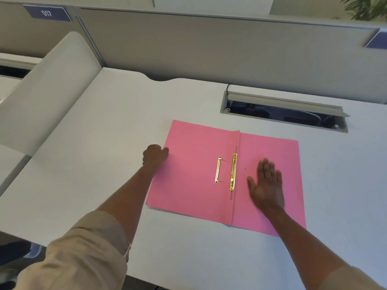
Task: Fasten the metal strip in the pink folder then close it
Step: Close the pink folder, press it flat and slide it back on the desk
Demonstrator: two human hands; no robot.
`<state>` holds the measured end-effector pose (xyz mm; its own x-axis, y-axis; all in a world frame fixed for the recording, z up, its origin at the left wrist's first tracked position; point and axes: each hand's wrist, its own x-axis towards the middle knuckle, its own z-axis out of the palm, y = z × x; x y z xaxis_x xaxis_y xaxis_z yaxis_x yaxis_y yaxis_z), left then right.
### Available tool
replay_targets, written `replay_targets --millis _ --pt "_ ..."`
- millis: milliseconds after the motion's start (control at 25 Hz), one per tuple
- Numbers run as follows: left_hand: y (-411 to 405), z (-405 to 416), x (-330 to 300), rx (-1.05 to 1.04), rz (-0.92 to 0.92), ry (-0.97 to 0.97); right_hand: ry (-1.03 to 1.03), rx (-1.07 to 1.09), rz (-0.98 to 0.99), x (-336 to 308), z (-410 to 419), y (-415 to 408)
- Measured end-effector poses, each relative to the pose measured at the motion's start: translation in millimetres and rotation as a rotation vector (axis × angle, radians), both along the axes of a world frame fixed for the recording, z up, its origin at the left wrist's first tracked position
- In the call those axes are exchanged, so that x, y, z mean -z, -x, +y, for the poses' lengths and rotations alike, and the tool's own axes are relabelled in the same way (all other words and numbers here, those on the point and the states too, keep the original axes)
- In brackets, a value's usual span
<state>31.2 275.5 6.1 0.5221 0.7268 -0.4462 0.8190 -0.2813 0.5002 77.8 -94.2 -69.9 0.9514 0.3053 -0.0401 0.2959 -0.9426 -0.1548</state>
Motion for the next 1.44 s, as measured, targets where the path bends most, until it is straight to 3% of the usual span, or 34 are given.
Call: replay_targets --millis 320,640,920,1200,1440 --pt "12 -22 -62 0.04 -0.245 -0.026 -0.012 0.002 0.01 0 -2 1" --pt "17 -71 -130 0.413 -0.418 -0.176 -0.064 -0.009 0.043 -7 -1 3" --pt "-3 -139 -156 0.589 -0.52 -0.233 -0.101 -0.033 0.12 -11 -5 1" --pt "-24 -219 -155 0.62 -0.539 -0.312 -0.101 -0.034 0.133 -13 -58 0" --pt "-42 -286 -143 0.596 -0.448 -0.376 -0.104 0.033 0.127 -13 -111 -8"
